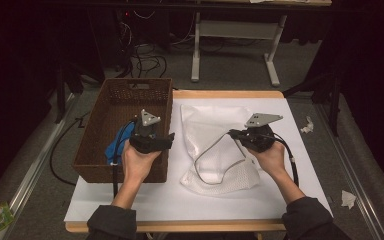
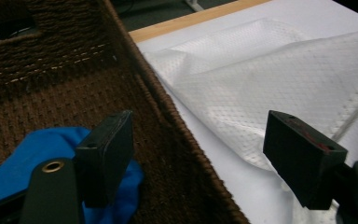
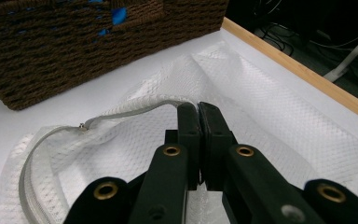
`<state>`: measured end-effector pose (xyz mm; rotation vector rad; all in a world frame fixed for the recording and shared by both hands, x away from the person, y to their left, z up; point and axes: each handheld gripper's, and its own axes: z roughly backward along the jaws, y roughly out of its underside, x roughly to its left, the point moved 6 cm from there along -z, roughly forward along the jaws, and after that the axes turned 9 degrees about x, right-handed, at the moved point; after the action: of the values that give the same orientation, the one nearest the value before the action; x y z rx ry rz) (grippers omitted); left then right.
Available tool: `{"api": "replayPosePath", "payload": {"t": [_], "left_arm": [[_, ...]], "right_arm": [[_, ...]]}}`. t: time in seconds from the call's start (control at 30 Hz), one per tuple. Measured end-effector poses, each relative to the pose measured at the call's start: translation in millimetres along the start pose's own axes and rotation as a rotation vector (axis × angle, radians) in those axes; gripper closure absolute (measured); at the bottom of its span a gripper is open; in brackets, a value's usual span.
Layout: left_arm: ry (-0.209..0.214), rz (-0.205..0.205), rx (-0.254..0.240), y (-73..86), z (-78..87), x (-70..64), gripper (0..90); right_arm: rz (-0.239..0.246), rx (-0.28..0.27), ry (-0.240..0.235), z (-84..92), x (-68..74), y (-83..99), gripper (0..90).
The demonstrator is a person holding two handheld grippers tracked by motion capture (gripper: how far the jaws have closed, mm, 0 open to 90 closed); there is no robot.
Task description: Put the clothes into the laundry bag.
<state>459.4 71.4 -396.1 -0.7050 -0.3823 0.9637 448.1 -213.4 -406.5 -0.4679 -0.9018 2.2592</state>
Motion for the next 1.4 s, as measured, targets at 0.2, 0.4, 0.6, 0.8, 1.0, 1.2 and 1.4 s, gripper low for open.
{"api": "replayPosePath", "payload": {"t": [0.2,0.4,0.6,0.8,1.0,1.2,1.4], "left_arm": [[-0.028,0.043,0.04,0.5,-4.2,18.9,18.6],[-0.038,0.082,0.088,-1.2,-8.8,36.1,15.7],[-0.059,0.105,0.113,-4.3,-12.0,49.0,15.0],[-0.102,0.103,0.199,0.6,-24.3,65.0,13.3],[-0.135,0.162,0.245,1.9,-33.6,84.1,11.7],[-0.121,0.234,0.301,4.2,-44.9,101.1,10.0],[-0.074,0.293,0.391,16.2,-57.9,117.4,2.0]], "right_arm": [[0.004,0.005,0.0,-0.5,0.2,-0.2,89.3],[-0.001,0.003,0.003,1.6,-2.2,-0.4,89.3],[-0.001,0.001,0.009,3.1,-3.5,-1.2,89.3],[0.0,0.003,0.011,3.7,-3.7,-1.3,89.3],[0.005,0.002,0.012,2.8,-3.2,-2.2,89.3],[0.0,0.008,0.007,1.9,-1.8,-2.3,89.3],[0.004,0.01,0.007,2.0,-1.7,-3.0,89.3]]}}
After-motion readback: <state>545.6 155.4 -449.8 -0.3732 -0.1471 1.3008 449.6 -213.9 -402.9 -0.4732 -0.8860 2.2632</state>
